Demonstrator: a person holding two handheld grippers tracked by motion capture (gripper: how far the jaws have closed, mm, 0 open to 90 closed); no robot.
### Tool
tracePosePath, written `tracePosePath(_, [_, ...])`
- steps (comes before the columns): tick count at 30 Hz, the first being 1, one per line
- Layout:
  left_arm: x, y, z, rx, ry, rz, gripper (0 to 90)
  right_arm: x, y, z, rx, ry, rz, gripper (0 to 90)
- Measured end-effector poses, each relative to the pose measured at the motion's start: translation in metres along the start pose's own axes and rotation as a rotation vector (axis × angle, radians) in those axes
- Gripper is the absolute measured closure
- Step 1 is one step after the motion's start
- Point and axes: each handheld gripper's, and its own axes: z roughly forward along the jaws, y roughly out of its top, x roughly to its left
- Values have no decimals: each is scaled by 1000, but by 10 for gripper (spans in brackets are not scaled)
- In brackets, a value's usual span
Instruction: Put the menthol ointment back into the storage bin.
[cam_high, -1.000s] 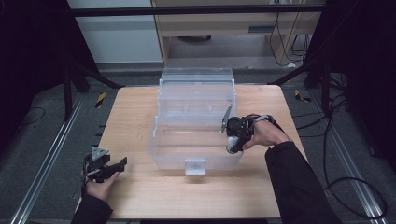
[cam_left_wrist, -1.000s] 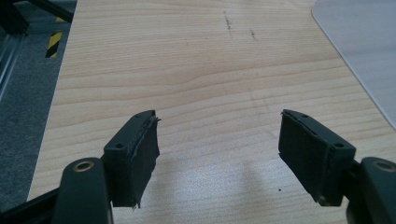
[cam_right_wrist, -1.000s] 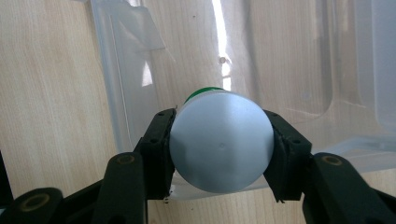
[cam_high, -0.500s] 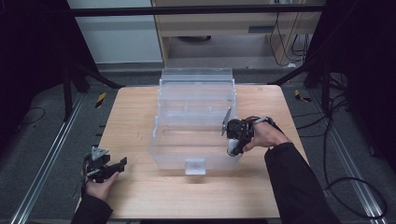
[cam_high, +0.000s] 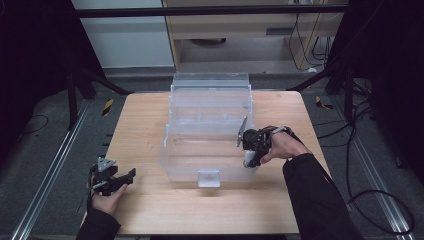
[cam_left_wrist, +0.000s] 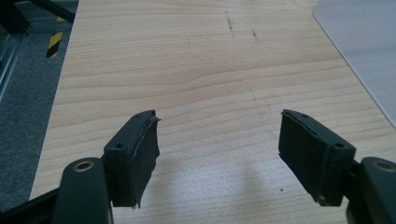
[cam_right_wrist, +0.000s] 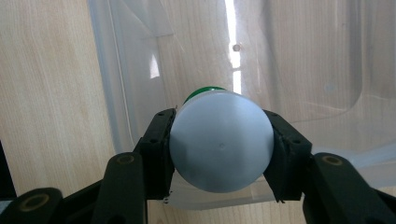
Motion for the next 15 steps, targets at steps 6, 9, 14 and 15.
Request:
tracePosePath(6, [0, 0, 0, -1, -1, 0, 279, -1, -1, 3, 1, 1, 0, 499])
tracePosePath(9, [0, 0, 0, 0, 0, 1, 279, -1, -2, 5, 4, 6, 4, 499])
tracePosePath(14, [0, 0, 0, 1, -1, 0, 279, -1, -3, 7, 1, 12, 7, 498])
tracePosePath(15, [0, 0, 0, 1, -1, 1, 279, -1, -3, 7, 1, 11, 8, 497])
